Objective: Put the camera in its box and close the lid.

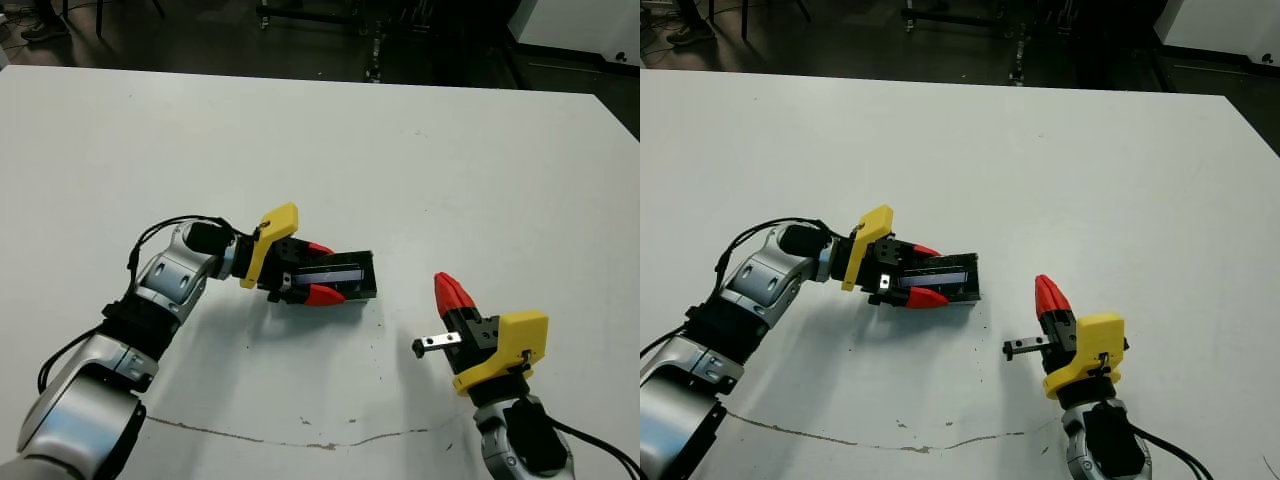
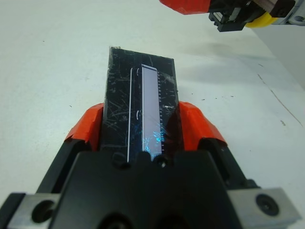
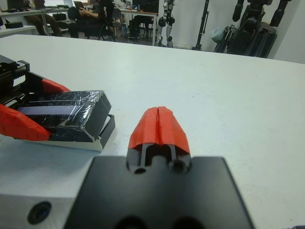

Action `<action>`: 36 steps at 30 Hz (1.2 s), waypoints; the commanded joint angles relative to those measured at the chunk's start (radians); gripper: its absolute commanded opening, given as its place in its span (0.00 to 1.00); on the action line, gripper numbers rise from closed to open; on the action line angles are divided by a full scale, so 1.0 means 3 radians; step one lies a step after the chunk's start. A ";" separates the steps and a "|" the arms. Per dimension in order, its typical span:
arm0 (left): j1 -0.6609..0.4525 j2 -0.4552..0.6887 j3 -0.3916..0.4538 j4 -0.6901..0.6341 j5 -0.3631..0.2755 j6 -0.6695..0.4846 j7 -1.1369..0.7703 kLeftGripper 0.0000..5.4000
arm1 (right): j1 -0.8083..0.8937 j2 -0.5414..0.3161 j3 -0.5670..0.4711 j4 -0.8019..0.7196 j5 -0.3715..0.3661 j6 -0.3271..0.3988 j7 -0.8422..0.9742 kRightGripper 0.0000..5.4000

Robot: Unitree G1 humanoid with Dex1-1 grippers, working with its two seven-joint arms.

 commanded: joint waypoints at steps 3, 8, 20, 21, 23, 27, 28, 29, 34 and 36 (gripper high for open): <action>0.0104 0.0057 -0.0096 0.0105 0.0186 0.0114 0.0041 0.58 | 0.0019 -0.0011 -0.0028 -0.0013 0.0021 0.0016 -0.0011 0.00; 0.0078 0.0082 -0.0094 0.0114 0.0198 0.0164 0.0032 0.58 | 0.0010 -0.0025 -0.0032 -0.0027 0.0013 0.0053 -0.0012 0.00; 0.0062 0.0239 -0.0015 0.0092 0.0205 0.0238 0.0036 0.58 | -0.0010 -0.0033 -0.0050 -0.0017 0.0023 0.0036 0.0001 0.00; 0.0055 0.0257 0.0000 0.0117 0.0209 0.0211 0.0034 0.58 | -0.0012 -0.0037 -0.0053 -0.0014 0.0020 0.0031 0.0004 0.00; 0.0046 0.0280 0.0029 0.0161 0.0204 0.0183 0.0037 0.58 | -0.0015 -0.0044 -0.0060 -0.0008 0.0018 0.0028 0.0011 0.00; 0.0023 0.0328 0.0090 0.0257 0.0205 0.0154 0.0029 0.58 | -0.0025 -0.0053 -0.0062 -0.0023 0.0009 0.0059 0.0009 0.00; 0.0011 0.0337 0.0102 0.0286 0.0208 0.0150 0.0021 0.58 | -0.0027 -0.0054 -0.0063 -0.0027 0.0018 0.0069 0.0012 0.00; -0.0002 0.0343 0.0110 0.0303 0.0211 0.0176 0.0021 0.58 | -0.0028 -0.0054 -0.0064 -0.0025 0.0023 0.0069 0.0013 0.00; -0.0027 0.0353 0.0164 0.0398 0.0196 0.0134 -0.0024 0.58 | -0.0020 -0.0052 -0.0051 -0.0026 0.0003 0.0057 0.0004 0.00; -0.0028 0.0362 0.0176 0.0419 0.0213 0.0088 -0.0026 0.58 | -0.0013 -0.0045 -0.0047 -0.0028 0.0009 0.0051 0.0004 0.00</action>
